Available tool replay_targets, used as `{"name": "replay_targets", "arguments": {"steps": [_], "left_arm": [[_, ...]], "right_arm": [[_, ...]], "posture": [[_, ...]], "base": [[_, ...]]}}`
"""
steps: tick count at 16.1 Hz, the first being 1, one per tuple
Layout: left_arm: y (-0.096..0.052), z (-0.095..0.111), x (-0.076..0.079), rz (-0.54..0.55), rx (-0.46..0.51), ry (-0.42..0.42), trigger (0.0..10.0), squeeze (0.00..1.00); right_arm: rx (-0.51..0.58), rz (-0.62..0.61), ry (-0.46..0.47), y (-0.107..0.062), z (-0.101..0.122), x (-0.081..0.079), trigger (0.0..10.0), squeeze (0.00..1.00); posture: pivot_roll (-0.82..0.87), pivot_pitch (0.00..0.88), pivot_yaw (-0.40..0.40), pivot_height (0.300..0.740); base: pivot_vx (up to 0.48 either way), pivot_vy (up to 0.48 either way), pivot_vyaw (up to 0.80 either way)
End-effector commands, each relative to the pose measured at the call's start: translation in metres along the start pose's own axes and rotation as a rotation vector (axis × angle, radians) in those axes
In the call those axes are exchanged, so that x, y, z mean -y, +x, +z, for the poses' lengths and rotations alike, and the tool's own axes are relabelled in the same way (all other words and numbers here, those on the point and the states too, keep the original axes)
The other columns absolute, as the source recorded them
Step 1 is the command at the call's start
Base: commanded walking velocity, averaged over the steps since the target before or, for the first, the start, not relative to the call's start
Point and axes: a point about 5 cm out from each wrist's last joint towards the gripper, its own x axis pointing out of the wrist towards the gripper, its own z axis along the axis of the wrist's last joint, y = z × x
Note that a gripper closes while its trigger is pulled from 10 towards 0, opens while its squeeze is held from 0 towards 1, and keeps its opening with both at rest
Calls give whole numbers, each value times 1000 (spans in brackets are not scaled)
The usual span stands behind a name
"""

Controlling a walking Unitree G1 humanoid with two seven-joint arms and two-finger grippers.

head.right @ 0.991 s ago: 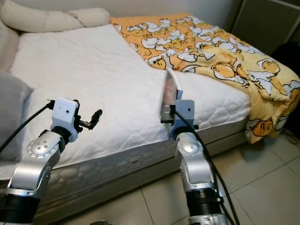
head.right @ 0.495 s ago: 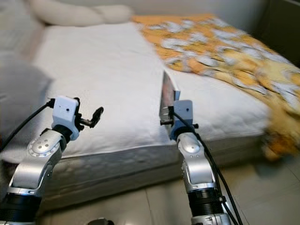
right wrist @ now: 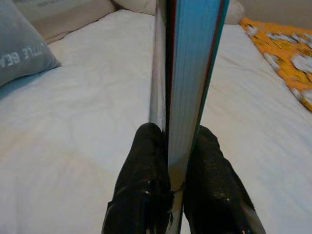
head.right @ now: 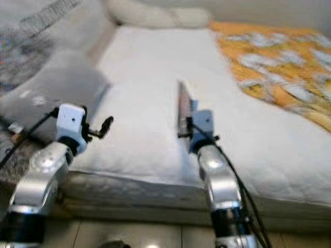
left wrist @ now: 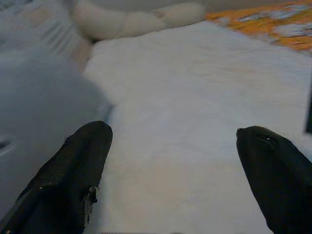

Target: Clean up the room

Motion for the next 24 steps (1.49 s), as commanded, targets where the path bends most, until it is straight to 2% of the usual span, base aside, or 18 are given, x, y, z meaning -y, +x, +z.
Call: {"name": "replay_targets", "arguments": {"steps": [1, 4, 6, 8, 11, 15, 18, 19, 22, 24], "left_arm": [[1, 2, -1, 4, 3, 6, 10000, 0], [1, 1, -1, 5, 0, 8, 10000, 0], [0, 0, 0, 1, -2, 13, 10000, 0], [0, 0, 1, -1, -3, 14, 10000, 0], [-2, 1, 3, -27, 1, 28, 10000, 0], [-13, 0, 6, -111, -13, 70, 10000, 0], [-19, -1, 7, -183, -23, 96, 10000, 0], [-19, -1, 9, -261, -32, 133, 10000, 0], [-18, -3, 8, -389, -69, 181, 10000, 0], [-25, -6, 0, -473, -131, 204, 10000, 0]], "right_arm": [[63, 43, -3, 0, 13, -9, 10000, 0], [68, 60, -4, 0, 14, -10, 10000, 0], [62, 90, 43, -2, 14, -11, 10000, 0], [63, 163, 58, -5, 15, -17, 10000, 0], [48, 203, 93, -6, 18, -17, 10000, 0], [68, 172, 243, -10, 28, -6, 10000, 0], [33, 165, 326, -9, 24, 3, 10000, 0], [-4, 195, 377, -2, 22, 4, 10000, 0], [-118, 300, 354, 16, 11, 2, 10000, 0], [-206, 343, 452, 33, 1, 7, 10000, 0]], "posture": [[23, 0, -14, 740], [23, 0, -13, 740], [23, 0, -13, 740], [21, 0, -13, 740], [16, 0, -9, 740], [12, 0, -6, 740], [10, 0, -2, 740], [11, 0, -6, 740], [13, 0, 3, 740], [17, 0, 7, 740]], "base": [[330, 0, 800], [328, 0, 800], [330, 0, 0], [330, 0, 0], [204, 0, 0], [0, 0, 0], [0, 0, 0], [0, 0, 0], [0, 0, 0], [0, 0, 0]]}}
